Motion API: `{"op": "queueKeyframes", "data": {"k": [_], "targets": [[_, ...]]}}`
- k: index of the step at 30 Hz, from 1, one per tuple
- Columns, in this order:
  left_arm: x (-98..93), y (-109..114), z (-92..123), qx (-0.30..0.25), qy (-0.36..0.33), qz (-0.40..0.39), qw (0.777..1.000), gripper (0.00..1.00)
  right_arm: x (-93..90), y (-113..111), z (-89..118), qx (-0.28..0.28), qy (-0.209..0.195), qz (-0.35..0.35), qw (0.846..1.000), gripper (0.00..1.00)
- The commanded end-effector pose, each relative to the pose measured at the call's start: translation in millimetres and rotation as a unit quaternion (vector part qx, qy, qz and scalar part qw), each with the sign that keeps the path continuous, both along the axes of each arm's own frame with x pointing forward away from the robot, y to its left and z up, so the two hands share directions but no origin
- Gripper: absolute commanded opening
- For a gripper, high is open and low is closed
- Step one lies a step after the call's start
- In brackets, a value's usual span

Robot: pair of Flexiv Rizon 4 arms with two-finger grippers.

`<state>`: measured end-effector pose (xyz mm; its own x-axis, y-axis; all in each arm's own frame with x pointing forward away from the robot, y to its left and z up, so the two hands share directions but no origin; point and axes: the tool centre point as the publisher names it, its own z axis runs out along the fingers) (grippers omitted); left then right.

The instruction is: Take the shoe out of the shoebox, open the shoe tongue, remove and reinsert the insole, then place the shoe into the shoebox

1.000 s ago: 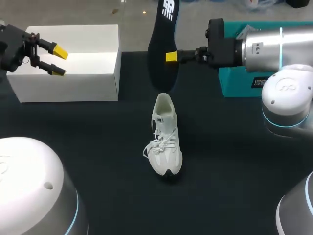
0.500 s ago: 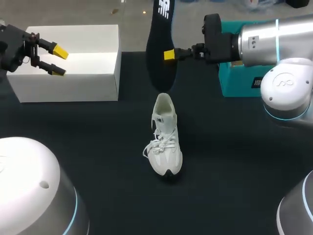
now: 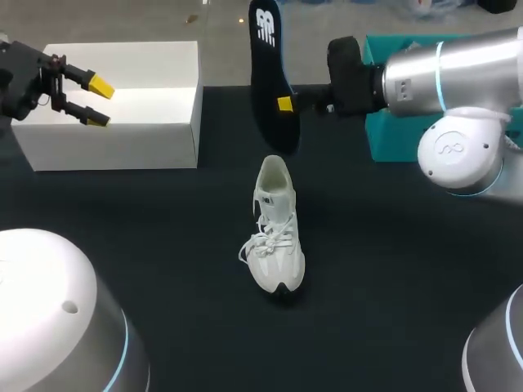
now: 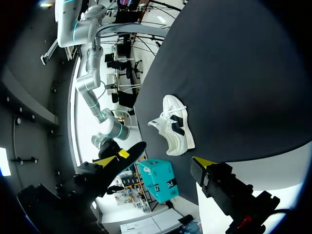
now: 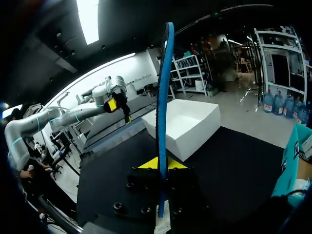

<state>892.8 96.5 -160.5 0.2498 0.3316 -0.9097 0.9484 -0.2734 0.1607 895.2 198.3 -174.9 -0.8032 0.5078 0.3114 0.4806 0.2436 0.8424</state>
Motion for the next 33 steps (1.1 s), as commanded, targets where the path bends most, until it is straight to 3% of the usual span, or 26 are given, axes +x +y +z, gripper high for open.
{"op": "queueKeyframes", "data": {"k": [1,10,22,23,25,27,33], "targets": [[0.0,1,0,0.001,0.000,-0.001,1.000,1.00,17.5,4,-26,-0.011,0.007,0.000,1.000,0.00],[0.0,1,0,0.001,0.000,-0.001,1.000,1.00,24.1,-10,-54,-0.029,0.023,-0.014,0.999,0.00],[0.0,1,0,0.001,0.000,-0.001,1.000,1.00,24.1,-10,-54,-0.029,0.023,-0.014,0.999,0.00],[0.0,1,0,0.001,0.000,-0.001,1.000,1.00,25.2,-8,-59,-0.005,0.039,-0.020,0.999,0.00],[0.0,1,0,0.001,0.000,-0.001,1.000,1.00,25.7,-4,-62,0.006,0.022,-0.024,0.999,0.00],[0.0,1,0,0.001,0.000,-0.001,1.000,1.00,26.5,2,-61,0.058,0.025,-0.032,0.997,0.00],[0.0,1,0,0.001,0.000,-0.001,1.000,1.00,27.2,14,-63,0.072,-0.013,-0.007,0.997,0.00]]}}
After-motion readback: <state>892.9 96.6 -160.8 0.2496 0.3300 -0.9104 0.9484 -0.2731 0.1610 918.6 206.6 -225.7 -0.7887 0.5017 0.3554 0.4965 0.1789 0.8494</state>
